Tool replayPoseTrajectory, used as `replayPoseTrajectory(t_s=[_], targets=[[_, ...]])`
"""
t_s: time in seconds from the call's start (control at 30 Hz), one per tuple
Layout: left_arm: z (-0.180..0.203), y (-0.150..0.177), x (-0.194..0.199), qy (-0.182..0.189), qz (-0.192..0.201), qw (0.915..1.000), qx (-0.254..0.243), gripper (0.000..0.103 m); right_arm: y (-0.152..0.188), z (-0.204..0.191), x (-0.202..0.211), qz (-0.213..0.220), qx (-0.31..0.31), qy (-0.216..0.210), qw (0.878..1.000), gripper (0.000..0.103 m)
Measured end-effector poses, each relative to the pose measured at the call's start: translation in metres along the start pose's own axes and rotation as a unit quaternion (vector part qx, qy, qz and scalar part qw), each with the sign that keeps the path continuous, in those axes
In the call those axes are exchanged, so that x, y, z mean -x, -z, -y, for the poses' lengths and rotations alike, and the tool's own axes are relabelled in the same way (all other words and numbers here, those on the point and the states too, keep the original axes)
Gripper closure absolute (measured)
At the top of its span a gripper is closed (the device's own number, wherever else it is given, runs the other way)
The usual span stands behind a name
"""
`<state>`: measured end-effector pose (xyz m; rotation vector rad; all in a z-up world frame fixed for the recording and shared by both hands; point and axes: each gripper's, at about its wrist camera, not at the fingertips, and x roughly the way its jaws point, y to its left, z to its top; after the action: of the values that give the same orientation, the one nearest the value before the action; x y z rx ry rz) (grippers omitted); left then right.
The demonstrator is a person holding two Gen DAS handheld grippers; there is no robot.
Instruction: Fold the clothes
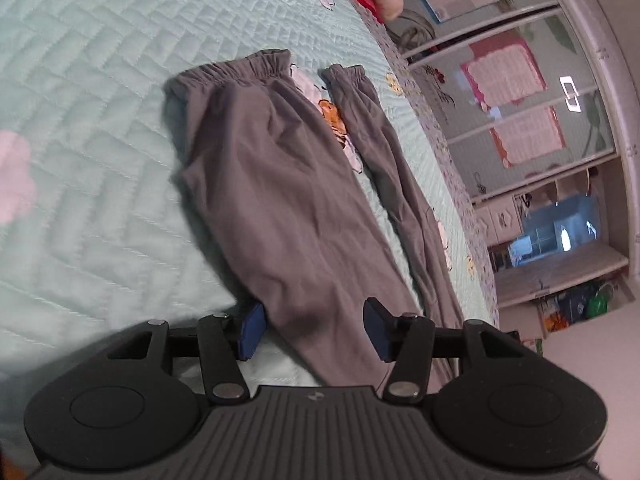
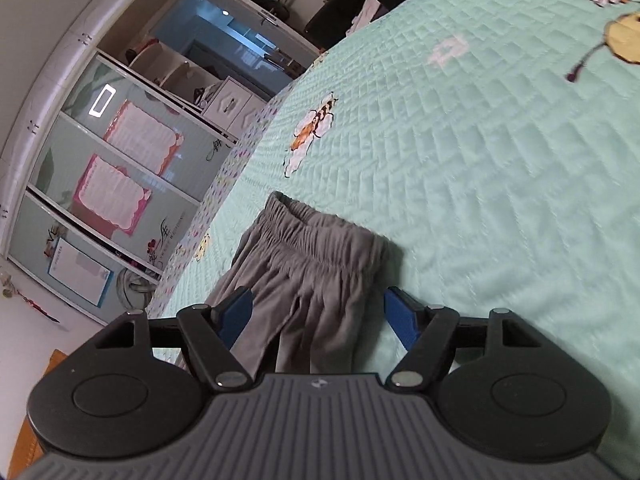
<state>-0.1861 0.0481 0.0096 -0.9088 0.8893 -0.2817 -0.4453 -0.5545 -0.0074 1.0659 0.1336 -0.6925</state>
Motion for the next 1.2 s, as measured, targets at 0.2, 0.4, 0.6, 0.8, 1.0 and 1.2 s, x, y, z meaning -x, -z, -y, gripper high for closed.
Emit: replayPoseTrajectory(t_s=[0.2, 0.4, 0.6, 0.8, 1.0, 1.2], targets=[[0.003, 0.001, -0.014, 0.014, -0.013, 0.9996, 0.022, 0.063, -0.01, 0.003, -0.016, -0.029, 0.012, 0.002, 0.999, 0.074], [-0.006, 0.005, -0.007, 0.033, -0.012, 0.9981, 0.051, 0.059, -0.01, 0.025, -0.01, -0.034, -0.027, -0.03, 0.999, 0.086], [-0.018, 0.005, 0.003, 0.047, -0.007, 0.9971, 0.059, 0.058, -0.009, 0.036, -0.011, -0.025, -0.05, -0.058, 0.997, 0.085], [-0.004, 0.004, -0.01, 0.051, -0.029, 0.9982, 0.008, 0.082, -0.007, 0.034, -0.009, -0.021, -0.035, -0.054, 0.998, 0.085], [0.004, -0.005, 0.0, 0.049, -0.024, 0.9984, -0.017, 0.103, -0.012, 0.018, 0.001, -0.035, -0.004, -0.031, 0.999, 0.088], [0.007, -0.005, 0.028, 0.072, -0.042, 0.9957, -0.04, 0.103, -0.027, 0.024, 0.029, -0.025, -0.064, -0.073, 0.995, 0.093]])
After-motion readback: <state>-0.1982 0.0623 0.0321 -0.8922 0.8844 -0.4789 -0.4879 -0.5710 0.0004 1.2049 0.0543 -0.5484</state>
